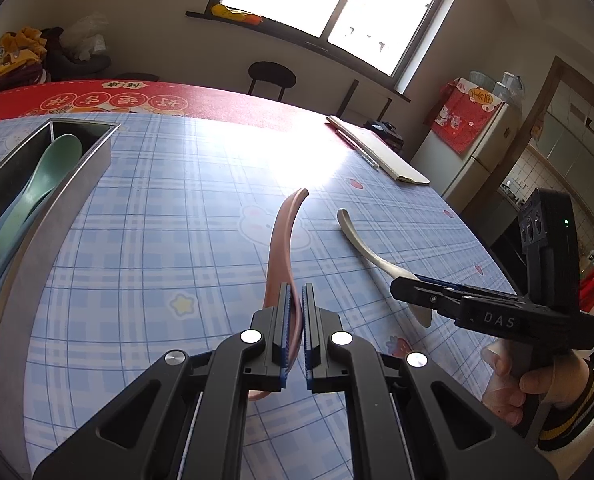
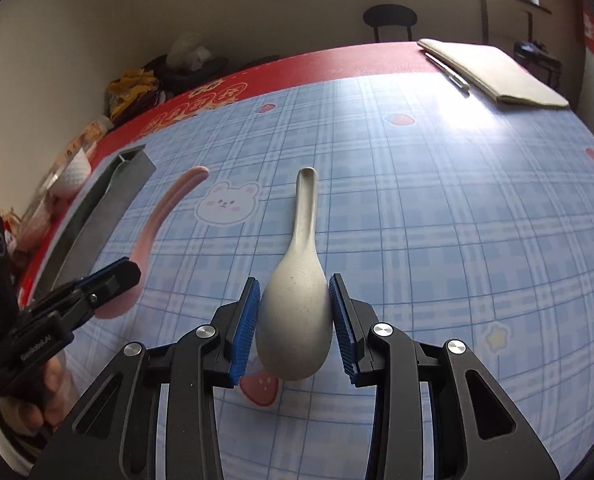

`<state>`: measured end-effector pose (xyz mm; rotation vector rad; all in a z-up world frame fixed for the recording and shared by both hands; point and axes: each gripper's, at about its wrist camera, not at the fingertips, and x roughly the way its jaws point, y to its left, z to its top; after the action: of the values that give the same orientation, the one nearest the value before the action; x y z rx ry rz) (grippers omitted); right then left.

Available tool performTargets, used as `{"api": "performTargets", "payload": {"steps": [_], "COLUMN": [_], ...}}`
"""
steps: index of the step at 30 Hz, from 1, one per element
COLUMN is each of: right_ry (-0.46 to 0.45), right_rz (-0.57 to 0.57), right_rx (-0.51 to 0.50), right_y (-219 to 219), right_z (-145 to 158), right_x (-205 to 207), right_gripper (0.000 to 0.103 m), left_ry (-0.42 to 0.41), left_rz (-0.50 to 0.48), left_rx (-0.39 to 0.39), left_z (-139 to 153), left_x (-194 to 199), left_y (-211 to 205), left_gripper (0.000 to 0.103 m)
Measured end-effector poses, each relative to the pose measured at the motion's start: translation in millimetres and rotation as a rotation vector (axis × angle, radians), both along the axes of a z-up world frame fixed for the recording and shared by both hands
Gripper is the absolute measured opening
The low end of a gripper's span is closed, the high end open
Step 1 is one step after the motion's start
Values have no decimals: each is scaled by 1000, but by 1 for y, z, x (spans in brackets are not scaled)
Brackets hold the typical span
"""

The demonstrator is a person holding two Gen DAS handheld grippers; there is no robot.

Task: Organize utensils
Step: 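Close the right tool on the beige spoon handle and lift it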

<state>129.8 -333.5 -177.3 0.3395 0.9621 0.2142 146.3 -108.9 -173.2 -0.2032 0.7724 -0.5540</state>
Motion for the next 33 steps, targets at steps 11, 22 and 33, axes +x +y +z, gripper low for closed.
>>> {"api": "performTargets", "payload": {"steps": [11, 22, 33], "right_ry": [-1, -53, -34], "right_rz": [-105, -104, 174], "right_rx": [-17, -321, -723], "right_y": [-19, -13, 47], "right_z": [-1, 15, 8], "right_x": [-3, 2, 15], "right_gripper": [37, 37, 30], "left_ry": [3, 0, 2], "left_rz": [-2, -2, -4], "left_rx": [-4, -4, -12], "left_z": [-1, -2, -1], "left_x": [1, 1, 0], "left_y": [1, 1, 2], "left_gripper": [6, 6, 6]}}
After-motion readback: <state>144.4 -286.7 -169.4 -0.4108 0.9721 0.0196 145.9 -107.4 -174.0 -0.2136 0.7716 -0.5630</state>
